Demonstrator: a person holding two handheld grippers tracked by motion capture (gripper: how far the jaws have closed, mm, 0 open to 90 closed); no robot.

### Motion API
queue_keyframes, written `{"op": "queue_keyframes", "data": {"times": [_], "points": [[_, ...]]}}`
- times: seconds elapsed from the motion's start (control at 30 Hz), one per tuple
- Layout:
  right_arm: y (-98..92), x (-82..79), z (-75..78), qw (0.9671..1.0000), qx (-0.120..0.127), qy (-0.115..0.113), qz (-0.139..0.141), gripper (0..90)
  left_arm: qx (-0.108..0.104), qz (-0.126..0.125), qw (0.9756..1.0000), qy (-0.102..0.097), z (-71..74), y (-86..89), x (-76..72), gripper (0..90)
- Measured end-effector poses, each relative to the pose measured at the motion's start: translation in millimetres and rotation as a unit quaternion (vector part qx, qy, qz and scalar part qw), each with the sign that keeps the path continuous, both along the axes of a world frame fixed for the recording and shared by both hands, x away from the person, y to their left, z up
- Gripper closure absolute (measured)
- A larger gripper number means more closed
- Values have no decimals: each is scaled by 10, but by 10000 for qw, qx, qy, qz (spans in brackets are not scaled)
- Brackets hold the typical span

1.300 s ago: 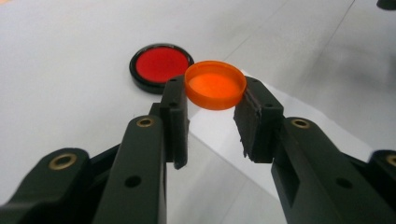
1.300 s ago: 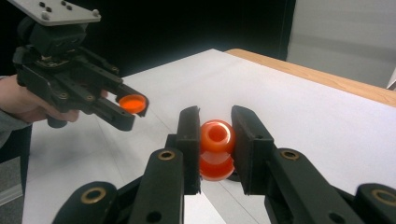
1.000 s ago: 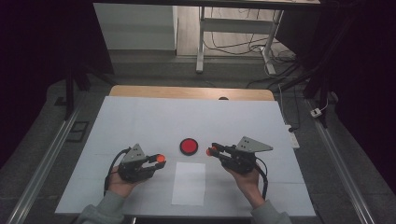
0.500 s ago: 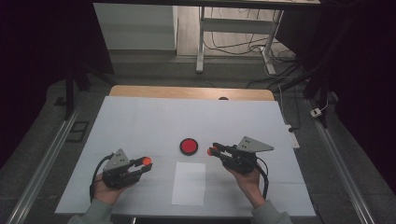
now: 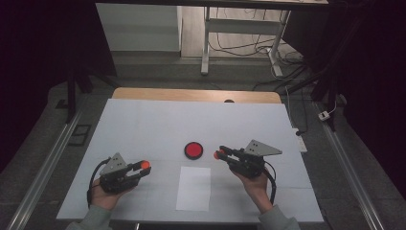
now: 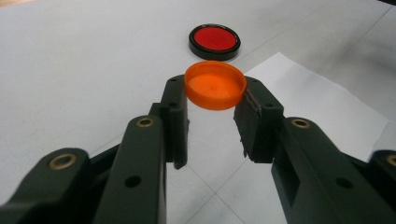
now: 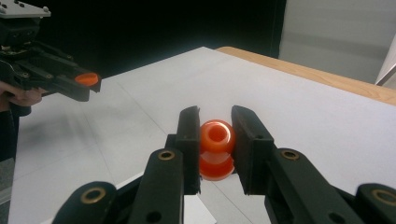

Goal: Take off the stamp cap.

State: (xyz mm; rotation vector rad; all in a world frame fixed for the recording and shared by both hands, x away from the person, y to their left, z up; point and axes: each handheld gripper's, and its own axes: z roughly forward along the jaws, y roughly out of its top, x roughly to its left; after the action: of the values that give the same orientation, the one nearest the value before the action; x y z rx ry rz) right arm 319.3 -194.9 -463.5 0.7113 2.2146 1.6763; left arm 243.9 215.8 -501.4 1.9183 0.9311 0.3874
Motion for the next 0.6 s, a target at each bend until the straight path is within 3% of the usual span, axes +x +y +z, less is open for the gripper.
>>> {"op": "queue_keyframes", "data": {"times": [0.6], "points": [[-11,-1,27,10000,34,-31,-1,731,18,-18,10000,10,0,-4,-18,656]]}}
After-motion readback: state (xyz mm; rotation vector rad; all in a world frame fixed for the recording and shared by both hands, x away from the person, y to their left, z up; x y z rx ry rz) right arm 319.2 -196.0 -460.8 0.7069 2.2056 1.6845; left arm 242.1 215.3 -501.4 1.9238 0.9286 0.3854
